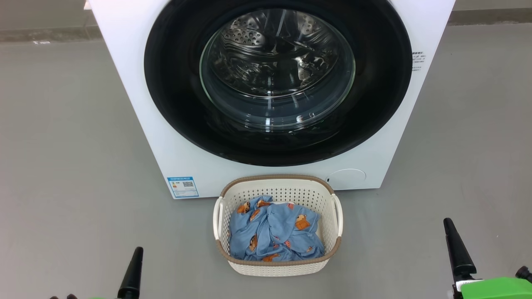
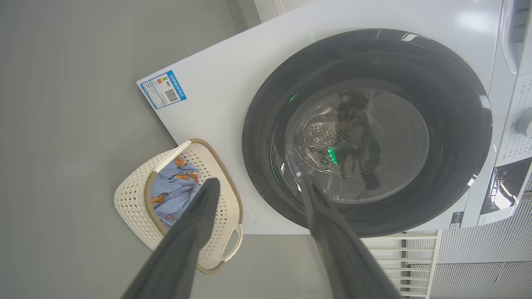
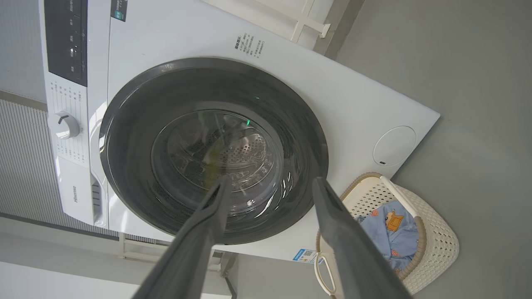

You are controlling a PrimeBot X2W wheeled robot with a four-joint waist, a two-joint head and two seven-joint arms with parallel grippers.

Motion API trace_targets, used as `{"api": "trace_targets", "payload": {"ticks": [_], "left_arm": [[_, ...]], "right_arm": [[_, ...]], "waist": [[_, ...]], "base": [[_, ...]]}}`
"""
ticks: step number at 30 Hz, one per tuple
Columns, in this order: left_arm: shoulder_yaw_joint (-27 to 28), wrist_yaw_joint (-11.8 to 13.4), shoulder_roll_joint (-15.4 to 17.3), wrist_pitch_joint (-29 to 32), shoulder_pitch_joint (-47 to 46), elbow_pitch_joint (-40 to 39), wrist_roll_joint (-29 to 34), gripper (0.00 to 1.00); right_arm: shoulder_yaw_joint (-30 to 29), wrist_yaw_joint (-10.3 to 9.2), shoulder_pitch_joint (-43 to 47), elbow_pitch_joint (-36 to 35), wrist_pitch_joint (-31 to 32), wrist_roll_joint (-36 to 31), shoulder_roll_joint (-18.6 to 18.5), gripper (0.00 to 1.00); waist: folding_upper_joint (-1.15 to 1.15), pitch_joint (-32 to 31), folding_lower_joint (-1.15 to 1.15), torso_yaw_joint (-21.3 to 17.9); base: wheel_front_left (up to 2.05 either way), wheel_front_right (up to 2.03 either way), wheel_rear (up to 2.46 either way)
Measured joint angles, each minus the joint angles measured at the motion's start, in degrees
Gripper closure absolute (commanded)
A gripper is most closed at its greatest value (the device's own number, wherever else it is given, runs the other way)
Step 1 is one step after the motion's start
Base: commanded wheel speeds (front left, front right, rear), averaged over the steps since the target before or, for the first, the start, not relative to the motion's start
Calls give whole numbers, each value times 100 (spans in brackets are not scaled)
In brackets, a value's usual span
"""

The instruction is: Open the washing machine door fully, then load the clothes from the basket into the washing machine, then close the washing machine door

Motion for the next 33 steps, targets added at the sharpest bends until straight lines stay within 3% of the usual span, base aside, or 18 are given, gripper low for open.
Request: {"api": "trace_targets", "payload": {"ticks": [14, 33], "left_arm": [[-147, 9, 16, -248, -4, -169, 1250, 0], [-512, 211, 44, -543, -9, -312, 3288, 0]], "right_arm": [[172, 0, 7, -246, -223, -1202, -198, 0], [404, 0, 12, -168, -526, -3175, -423, 0]], "waist": [[0, -8, 0, -2], [0, -22, 0, -5]], "base": [[0, 0, 0], [0, 0, 0]]}}
